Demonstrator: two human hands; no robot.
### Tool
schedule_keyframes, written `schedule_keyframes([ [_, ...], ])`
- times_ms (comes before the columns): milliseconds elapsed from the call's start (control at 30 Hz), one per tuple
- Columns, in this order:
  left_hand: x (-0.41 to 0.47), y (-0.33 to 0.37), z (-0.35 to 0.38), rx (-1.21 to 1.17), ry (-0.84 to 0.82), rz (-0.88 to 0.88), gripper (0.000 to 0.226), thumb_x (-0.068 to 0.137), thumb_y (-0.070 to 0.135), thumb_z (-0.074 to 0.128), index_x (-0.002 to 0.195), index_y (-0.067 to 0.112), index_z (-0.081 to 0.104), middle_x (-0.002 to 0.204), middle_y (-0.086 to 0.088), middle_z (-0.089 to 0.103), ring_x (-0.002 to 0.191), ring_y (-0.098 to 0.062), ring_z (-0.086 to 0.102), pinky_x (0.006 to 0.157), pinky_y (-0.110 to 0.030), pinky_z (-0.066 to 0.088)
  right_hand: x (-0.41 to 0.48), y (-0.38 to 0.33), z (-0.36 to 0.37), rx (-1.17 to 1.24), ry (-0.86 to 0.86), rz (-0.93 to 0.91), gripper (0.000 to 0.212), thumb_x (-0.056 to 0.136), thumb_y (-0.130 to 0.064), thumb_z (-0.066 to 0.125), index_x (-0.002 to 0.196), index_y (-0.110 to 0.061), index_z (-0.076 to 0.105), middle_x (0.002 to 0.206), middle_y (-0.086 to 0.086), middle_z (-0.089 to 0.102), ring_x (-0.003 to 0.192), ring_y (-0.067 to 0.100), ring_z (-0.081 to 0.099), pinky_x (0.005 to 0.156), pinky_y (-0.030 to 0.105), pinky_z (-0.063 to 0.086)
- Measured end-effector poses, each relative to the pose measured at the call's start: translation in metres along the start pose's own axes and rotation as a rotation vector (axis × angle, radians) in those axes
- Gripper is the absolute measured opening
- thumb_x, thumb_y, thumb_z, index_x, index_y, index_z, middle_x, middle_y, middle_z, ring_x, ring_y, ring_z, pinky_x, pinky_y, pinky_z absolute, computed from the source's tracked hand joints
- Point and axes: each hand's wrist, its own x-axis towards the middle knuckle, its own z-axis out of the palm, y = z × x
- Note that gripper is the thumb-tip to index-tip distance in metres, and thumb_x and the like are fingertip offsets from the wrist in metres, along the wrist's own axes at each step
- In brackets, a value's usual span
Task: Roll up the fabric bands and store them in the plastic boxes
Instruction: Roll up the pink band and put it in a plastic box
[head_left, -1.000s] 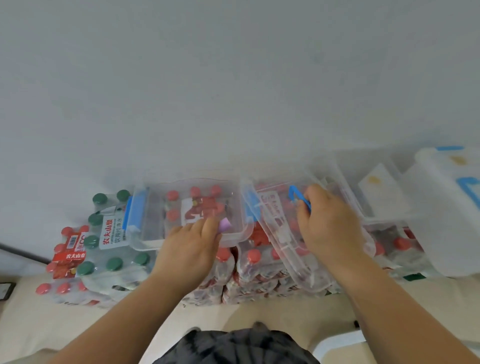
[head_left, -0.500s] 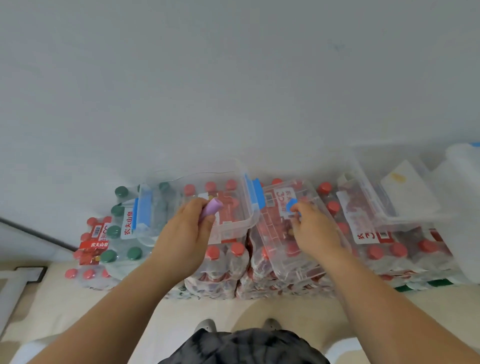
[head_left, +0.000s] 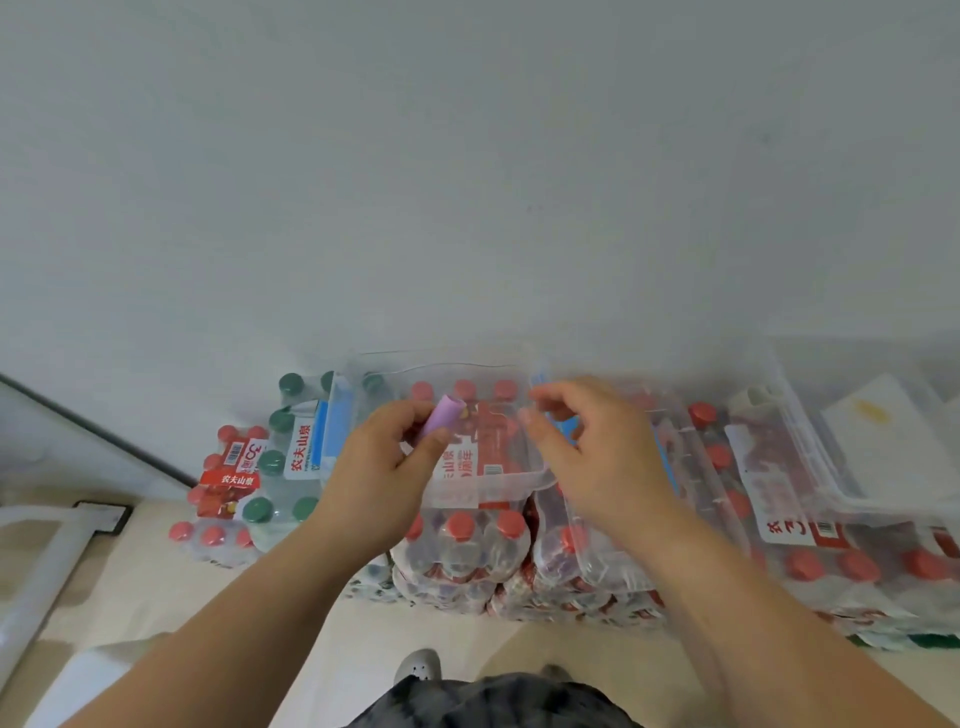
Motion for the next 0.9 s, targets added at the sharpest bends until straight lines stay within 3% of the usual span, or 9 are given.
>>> schedule_keyframes([
  [33,-0.002,0.004,0.001,-0.051,0.001,-0.009,0.032,0.096,0.056,0.052,0.096,0.03,0.07,0.086,0.004,0.069,0.08,-0.013,0.062,0.074,-0.031,0.052,0.003,-0.017,0.005,0.103,-0.111,0.017,0.021,0.092,-0.04,0.067,0.11,-0.029,0.069,0.097,-0.017,0.066,0.09,-0.001,0.062,0.079,0.014,0.048],
  [100,-0.006,0.01,0.003,-0.141,0.007,-0.021,0.027,0.096,0.053,0.054,0.101,0.034,0.073,0.089,0.013,0.073,0.082,-0.008,0.067,0.072,-0.023,0.054,0.008,-0.036,0.019,0.263,-0.252,0.075,0.022,0.089,-0.043,0.071,0.106,-0.029,0.073,0.089,-0.012,0.072,0.083,0.003,0.066,0.077,0.025,0.056],
  [200,-0.011,0.013,0.002,-0.219,0.025,-0.018,0.022,0.096,0.045,0.057,0.106,0.034,0.074,0.093,0.022,0.075,0.089,0.003,0.069,0.071,-0.008,0.05,0.017,-0.046,0.036,0.402,-0.252,0.165,0.013,0.087,-0.036,0.076,0.095,-0.026,0.077,0.083,-0.007,0.075,0.079,0.008,0.071,0.08,0.039,0.06],
  [400,0.007,-0.014,-0.023,-0.242,0.029,-0.019,0.017,0.095,0.041,0.063,0.102,0.034,0.076,0.088,0.015,0.076,0.083,-0.003,0.071,0.072,-0.018,0.054,0.034,-0.055,0.072,0.507,-0.235,0.308,0.013,0.082,-0.029,0.082,0.086,-0.019,0.074,0.08,0.0,0.077,0.077,0.015,0.073,0.078,0.037,0.061],
  [533,0.034,-0.033,-0.049,-0.096,-0.056,0.025,0.013,0.092,0.04,0.068,0.103,0.039,0.075,0.083,0.018,0.074,0.078,0.002,0.067,0.068,-0.013,0.049,0.048,-0.067,0.095,0.437,-0.224,0.33,0.016,0.085,-0.035,0.079,0.08,-0.022,0.071,0.075,-0.003,0.077,0.071,0.01,0.072,0.069,0.034,0.06],
  [633,0.05,-0.055,-0.068,0.025,0.072,0.021,0.016,0.085,0.031,0.076,0.1,0.036,0.07,0.087,0.016,0.069,0.078,-0.001,0.062,0.065,-0.01,0.044,0.063,-0.065,0.104,0.319,-0.233,0.354,0.014,0.088,-0.026,0.076,0.08,-0.017,0.07,0.07,-0.002,0.076,0.063,-0.001,0.069,0.063,0.02,0.055],
  [700,0.058,-0.073,-0.078,0.04,0.134,0.0,0.022,0.084,0.031,0.076,0.104,0.033,0.069,0.092,0.014,0.065,0.078,-0.005,0.061,0.068,-0.016,0.045,0.073,-0.057,0.111,0.138,-0.24,0.358,0.017,0.088,-0.028,0.076,0.077,-0.016,0.07,0.068,-0.006,0.075,0.066,-0.003,0.069,0.07,0.026,0.057],
  [800,0.064,-0.094,-0.084,0.094,0.037,-0.081,0.037,0.082,0.043,0.075,0.116,0.033,0.062,0.099,0.012,0.061,0.078,-0.009,0.06,0.072,-0.029,0.052,0.084,-0.052,0.129,-0.136,-0.341,0.279,0.026,0.089,-0.037,0.07,0.071,-0.018,0.071,0.064,-0.011,0.073,0.062,-0.001,0.067,0.069,0.03,0.056],
  [900,0.066,-0.102,-0.083,0.088,-0.055,-0.126,0.048,0.081,0.046,0.075,0.125,0.033,0.061,0.1,0.015,0.064,0.073,-0.005,0.06,0.068,-0.026,0.051,0.094,-0.052,0.147,-0.283,-0.427,0.193,0.022,0.089,-0.036,0.07,0.074,-0.02,0.068,0.07,-0.004,0.072,0.068,0.013,0.068,0.07,0.035,0.057],
])
